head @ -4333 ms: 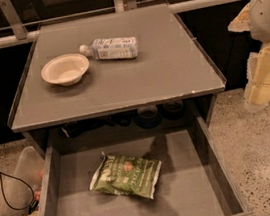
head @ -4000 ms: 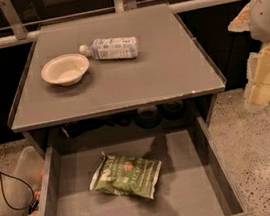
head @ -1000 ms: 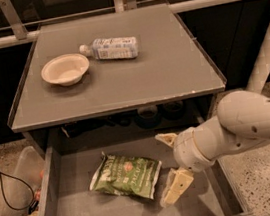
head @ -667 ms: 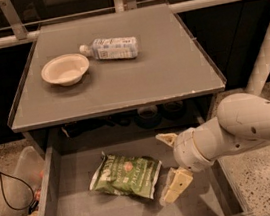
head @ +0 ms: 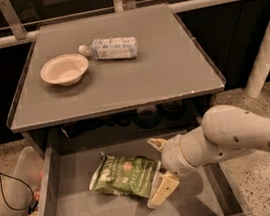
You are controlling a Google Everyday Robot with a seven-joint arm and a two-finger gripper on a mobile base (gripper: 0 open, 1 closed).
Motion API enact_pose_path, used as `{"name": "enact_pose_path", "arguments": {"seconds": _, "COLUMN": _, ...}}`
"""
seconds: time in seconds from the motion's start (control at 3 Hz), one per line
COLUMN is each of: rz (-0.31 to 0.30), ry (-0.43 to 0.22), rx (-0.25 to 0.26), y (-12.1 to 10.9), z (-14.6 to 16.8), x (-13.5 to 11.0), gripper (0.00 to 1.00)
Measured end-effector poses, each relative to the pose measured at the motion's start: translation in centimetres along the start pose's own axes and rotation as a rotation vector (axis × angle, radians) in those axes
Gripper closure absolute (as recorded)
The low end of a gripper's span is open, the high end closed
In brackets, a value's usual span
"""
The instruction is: Pick green jalapeno chip bag from top drawer and place on counter
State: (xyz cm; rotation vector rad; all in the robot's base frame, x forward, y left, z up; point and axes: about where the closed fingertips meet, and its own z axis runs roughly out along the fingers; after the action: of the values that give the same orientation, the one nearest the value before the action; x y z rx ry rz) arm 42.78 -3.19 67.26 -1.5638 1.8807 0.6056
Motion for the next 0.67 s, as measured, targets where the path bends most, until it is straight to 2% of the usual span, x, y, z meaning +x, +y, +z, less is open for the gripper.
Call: {"name": "enact_pose_path", "arguments": {"seconds": 0.67, "rz": 0.023, "ry": 0.034, "rx": 0.085, "y": -2.3, "z": 8.0, "x": 0.5, "gripper": 0.00}}
